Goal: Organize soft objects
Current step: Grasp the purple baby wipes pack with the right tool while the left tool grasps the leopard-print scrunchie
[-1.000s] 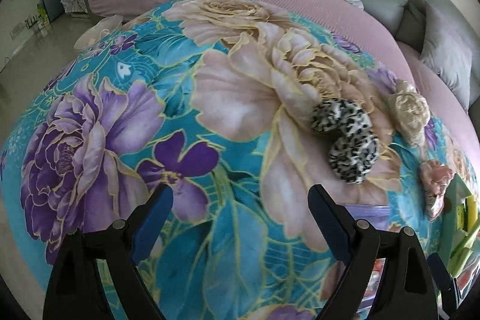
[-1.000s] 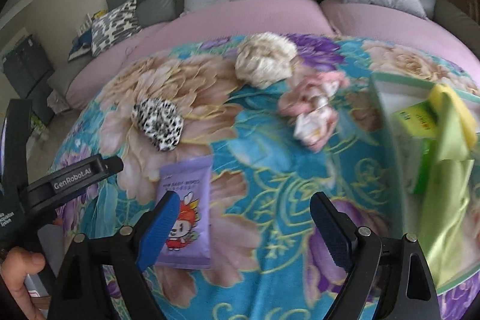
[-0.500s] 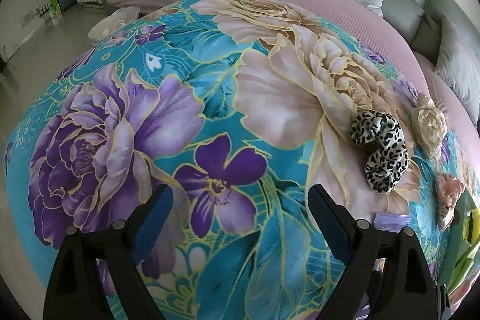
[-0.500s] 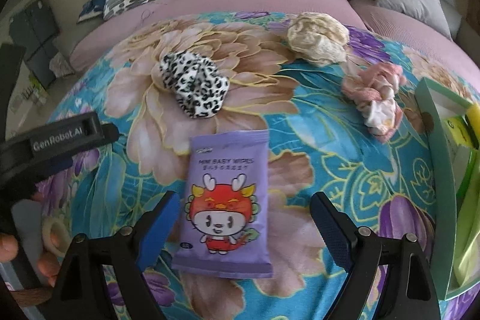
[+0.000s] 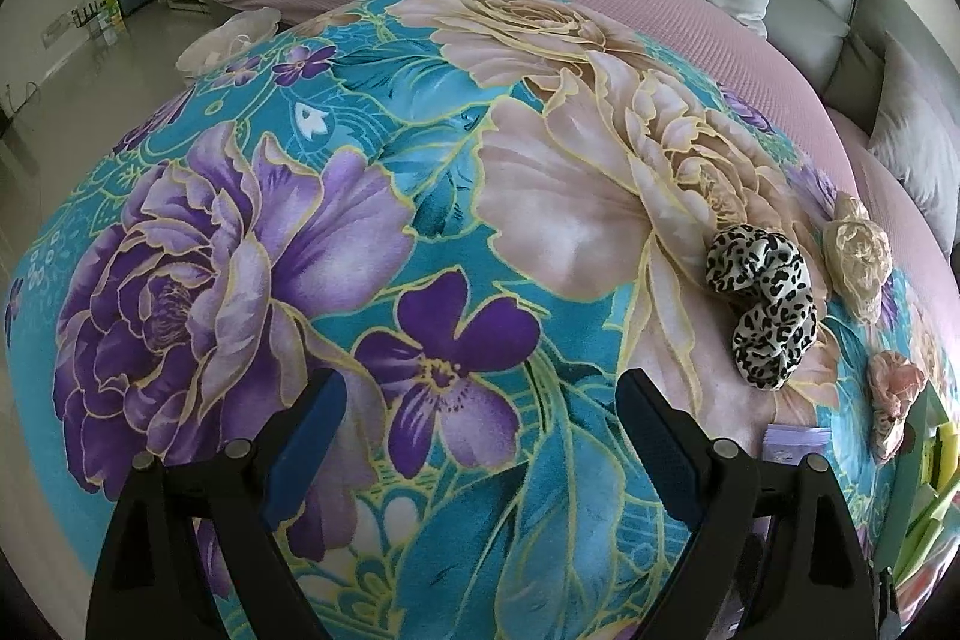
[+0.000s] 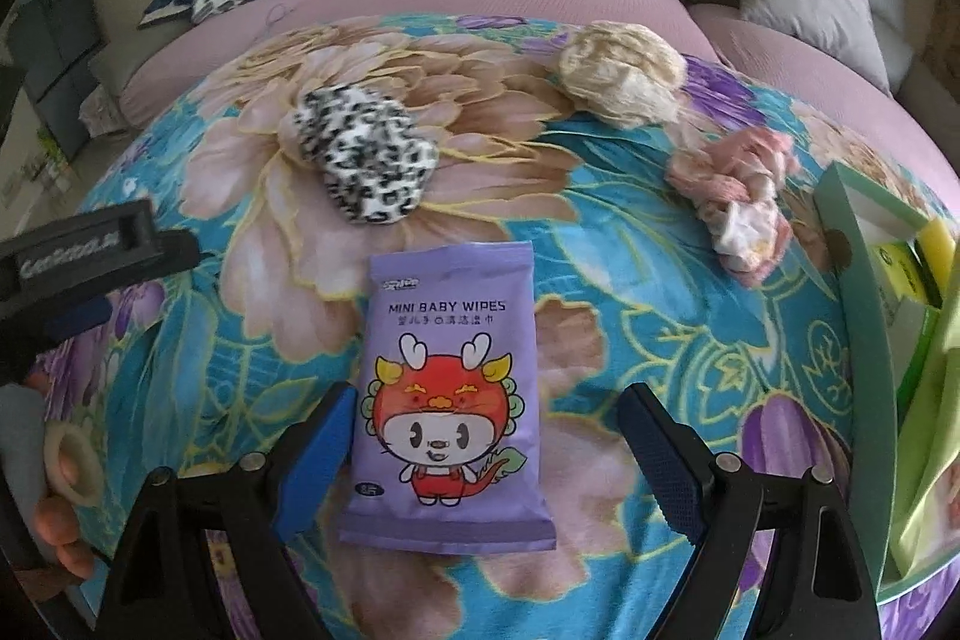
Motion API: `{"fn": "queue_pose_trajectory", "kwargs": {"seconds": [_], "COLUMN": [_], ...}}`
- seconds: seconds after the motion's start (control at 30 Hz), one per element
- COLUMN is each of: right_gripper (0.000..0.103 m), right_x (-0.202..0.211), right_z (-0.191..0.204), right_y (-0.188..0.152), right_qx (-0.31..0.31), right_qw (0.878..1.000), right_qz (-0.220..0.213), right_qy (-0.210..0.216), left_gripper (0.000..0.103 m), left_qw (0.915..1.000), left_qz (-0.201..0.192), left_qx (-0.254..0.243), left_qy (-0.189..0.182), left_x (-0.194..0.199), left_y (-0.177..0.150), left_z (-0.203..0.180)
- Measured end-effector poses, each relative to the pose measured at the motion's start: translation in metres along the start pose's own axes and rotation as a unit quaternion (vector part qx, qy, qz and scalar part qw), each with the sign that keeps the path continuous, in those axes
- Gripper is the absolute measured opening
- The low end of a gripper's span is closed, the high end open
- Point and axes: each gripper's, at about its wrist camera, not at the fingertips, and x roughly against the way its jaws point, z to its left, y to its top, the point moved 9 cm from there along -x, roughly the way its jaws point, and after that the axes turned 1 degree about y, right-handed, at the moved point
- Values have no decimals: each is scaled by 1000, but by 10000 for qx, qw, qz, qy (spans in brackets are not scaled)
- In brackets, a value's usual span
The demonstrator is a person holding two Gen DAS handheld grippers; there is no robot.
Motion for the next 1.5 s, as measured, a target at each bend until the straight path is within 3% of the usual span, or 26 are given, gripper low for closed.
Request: {"fn": "queue_pose_trajectory", "kwargs": {"seconds": [0.43,0.87,1.27,1.5], "right_gripper": [61,59,59,59], "right_x": [5,15,44,53], "right_z": [-24,-43,-76,-108], "right_y": [4,10,29,31], "right_qx": [-212,-435,-784,-1139], "right_qw": [9997,9988,9931,9880], "right_qz": [-49,-230,-853,-985], "right_qy": [-67,-1,-186,-347], "left_gripper": [92,92,92,91], "left_qw": [9999,9991,9950,9918], "left_qz": [7,-31,-400,-514], "left_qx": [-148,-403,-723,-827], "left_qy": [-73,-140,-555,-822], "left_x": [-2,0,11,10], "left_y": [-1,-4,0,4], "left_z": [-10,-26,-76,-104]}}
